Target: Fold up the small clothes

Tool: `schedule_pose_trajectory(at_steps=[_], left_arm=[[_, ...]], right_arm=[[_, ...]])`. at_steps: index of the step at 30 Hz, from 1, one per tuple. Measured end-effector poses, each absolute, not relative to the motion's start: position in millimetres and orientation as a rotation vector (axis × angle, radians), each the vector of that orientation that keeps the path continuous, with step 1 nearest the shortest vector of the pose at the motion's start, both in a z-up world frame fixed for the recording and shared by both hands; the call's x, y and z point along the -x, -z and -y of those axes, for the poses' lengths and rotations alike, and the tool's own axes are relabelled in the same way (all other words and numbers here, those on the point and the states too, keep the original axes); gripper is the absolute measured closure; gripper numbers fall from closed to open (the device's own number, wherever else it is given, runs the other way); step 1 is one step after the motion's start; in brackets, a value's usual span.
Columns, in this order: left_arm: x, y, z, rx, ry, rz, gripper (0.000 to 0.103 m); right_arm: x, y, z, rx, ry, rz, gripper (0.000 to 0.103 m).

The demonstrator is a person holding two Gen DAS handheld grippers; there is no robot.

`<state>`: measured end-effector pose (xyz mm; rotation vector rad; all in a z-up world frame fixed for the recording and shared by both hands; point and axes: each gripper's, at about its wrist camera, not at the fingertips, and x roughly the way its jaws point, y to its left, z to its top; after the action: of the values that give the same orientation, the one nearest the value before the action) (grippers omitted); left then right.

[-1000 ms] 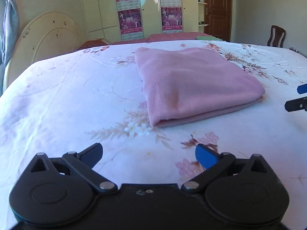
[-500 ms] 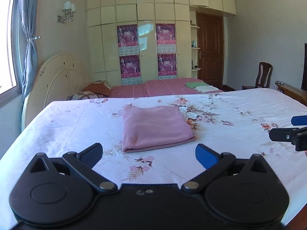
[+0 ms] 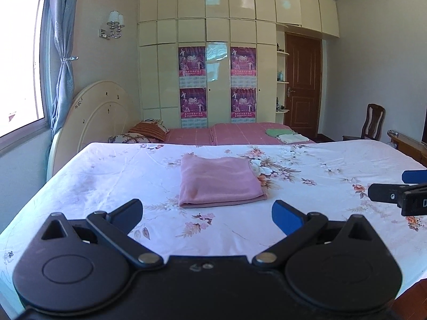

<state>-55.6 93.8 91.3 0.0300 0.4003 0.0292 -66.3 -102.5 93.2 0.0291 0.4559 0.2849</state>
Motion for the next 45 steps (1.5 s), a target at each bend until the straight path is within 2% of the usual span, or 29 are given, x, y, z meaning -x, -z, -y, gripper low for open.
schedule_pose_trajectory(at_steps=[45], left_arm=[[66.7, -94.6, -90.4, -0.007, -0.054, -0.389, 0.000]], right_arm=[[76.8, -103.3, 111.5, -0.017, -0.318, -0.423, 0.001]])
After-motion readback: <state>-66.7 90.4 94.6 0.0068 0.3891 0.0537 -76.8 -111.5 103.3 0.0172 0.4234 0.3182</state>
